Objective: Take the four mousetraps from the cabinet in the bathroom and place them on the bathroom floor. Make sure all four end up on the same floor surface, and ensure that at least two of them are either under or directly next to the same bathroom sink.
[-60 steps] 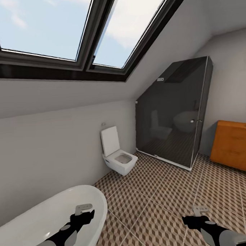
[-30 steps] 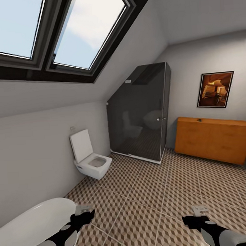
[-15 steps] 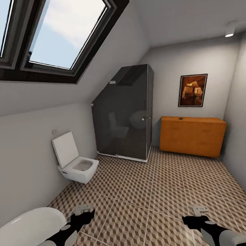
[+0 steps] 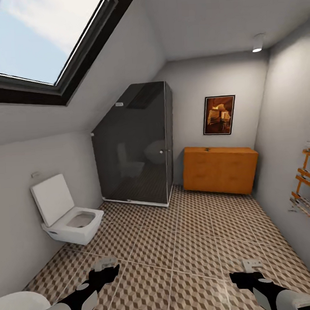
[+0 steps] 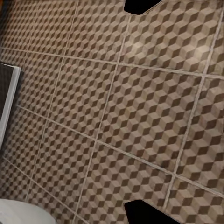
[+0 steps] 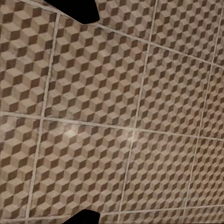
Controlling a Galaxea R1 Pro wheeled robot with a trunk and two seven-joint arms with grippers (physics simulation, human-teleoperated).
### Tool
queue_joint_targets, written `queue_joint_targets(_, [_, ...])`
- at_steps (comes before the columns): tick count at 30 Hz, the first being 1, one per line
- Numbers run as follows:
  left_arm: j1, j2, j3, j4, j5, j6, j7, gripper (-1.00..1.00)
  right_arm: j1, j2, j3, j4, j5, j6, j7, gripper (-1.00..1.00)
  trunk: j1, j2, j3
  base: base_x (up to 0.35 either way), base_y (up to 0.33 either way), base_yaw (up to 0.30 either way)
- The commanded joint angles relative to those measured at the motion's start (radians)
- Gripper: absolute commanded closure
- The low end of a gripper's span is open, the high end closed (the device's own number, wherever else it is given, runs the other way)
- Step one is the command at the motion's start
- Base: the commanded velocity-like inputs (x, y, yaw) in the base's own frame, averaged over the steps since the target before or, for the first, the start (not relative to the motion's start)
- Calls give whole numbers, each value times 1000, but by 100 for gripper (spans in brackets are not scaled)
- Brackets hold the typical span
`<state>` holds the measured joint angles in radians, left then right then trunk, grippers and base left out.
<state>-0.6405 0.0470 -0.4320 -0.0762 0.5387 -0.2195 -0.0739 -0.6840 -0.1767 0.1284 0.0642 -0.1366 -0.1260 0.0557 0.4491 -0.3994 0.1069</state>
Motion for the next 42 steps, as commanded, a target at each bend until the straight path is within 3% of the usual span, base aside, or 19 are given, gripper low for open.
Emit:
queue_joint_targets(1, [0, 0, -7, 1, 11, -3, -5, -100, -2, 0, 8, 5, -11, -7, 6, -100, 1, -1, 0, 320, -66, -274])
queue_joint_targets(42, [-1, 1, -7, 1, 10, -3, -4, -100, -2, 0, 8, 5, -12, -6, 6, -100, 1, -1, 0, 328, -76, -44])
